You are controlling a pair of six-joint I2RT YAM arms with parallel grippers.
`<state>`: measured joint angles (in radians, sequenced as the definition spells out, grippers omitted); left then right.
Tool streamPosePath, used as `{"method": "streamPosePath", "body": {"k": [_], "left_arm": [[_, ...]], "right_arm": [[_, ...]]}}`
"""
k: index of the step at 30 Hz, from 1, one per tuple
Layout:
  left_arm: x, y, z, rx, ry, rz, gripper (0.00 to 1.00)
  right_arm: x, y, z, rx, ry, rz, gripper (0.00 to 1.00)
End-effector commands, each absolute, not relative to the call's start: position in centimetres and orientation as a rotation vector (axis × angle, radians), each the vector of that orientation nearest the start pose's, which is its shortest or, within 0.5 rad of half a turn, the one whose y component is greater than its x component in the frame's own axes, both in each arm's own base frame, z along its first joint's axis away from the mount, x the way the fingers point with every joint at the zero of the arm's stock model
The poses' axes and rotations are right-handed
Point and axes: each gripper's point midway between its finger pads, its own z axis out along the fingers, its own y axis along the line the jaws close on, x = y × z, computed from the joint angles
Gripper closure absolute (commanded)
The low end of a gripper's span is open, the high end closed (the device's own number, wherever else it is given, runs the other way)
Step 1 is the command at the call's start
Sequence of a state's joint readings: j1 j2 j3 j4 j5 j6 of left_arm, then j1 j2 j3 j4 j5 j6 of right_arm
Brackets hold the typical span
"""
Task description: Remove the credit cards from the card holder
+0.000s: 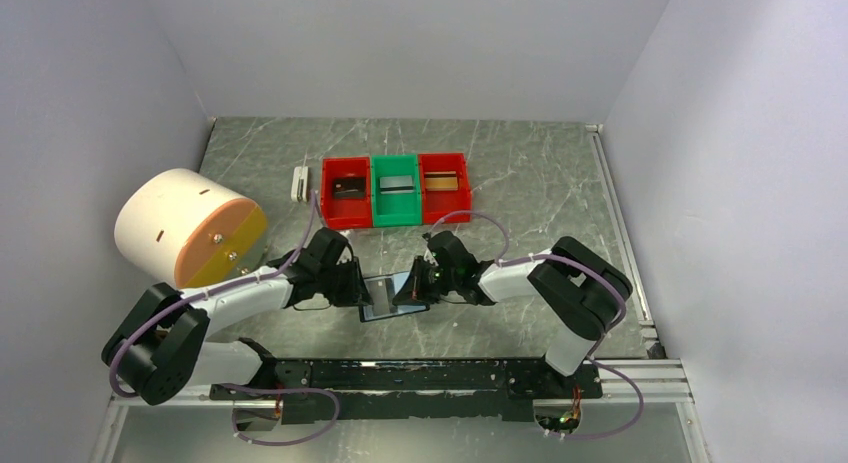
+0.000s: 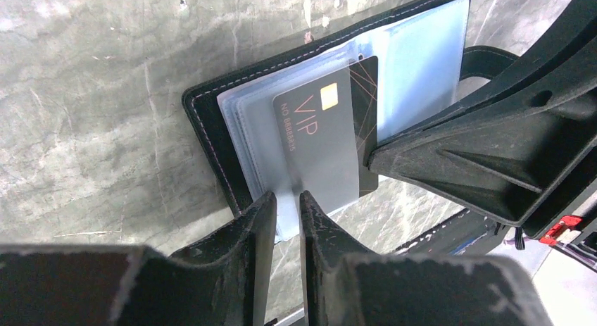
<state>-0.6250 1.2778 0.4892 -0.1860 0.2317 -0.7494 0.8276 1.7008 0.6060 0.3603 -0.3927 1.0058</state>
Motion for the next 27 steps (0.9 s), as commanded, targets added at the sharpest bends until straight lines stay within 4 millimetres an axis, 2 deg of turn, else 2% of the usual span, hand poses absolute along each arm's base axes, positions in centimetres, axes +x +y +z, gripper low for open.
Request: {"method": "streamPosePath", "body": {"k": [1, 6, 12, 14, 20, 25, 27], "left_arm": [[17.2, -19.2, 0.1, -0.086, 2.776, -0.601, 0.74], [17.2, -19.5, 0.1, -0.062, 2.782, -0.594, 0.75], [17.1, -20.0, 0.2, -0.027, 2.787, -0.596, 0.79], [17.1, -20.0, 0.1, -0.021, 2.789, -0.589, 0.80], [17.0, -19.9, 0.0, -0.024, 2.795, -0.565, 0.83], [17.0, -19.7, 0.0, -0.041, 2.792, -0.549, 0.85], [17.0, -19.6, 0.0, -0.045, 2.790, -0.543, 0.85]], "right_arm": [[17.9, 32.9, 1.4, 0.018, 2.669, 1.192, 1.00], [18.0, 33.2, 1.9, 0.005, 2.650, 1.219, 0.97], [18.3, 34.0, 2.4, 0.041, 2.605, 1.297, 0.76], [18.4, 34.3, 2.3, 0.046, 2.608, 1.312, 0.75], [19.1, 34.3, 2.2, 0.098, 2.583, 1.300, 0.77], [19.5, 33.6, 2.0, 0.118, 2.591, 1.234, 0.92], [19.4, 33.2, 1.8, 0.125, 2.603, 1.208, 0.95]]}}
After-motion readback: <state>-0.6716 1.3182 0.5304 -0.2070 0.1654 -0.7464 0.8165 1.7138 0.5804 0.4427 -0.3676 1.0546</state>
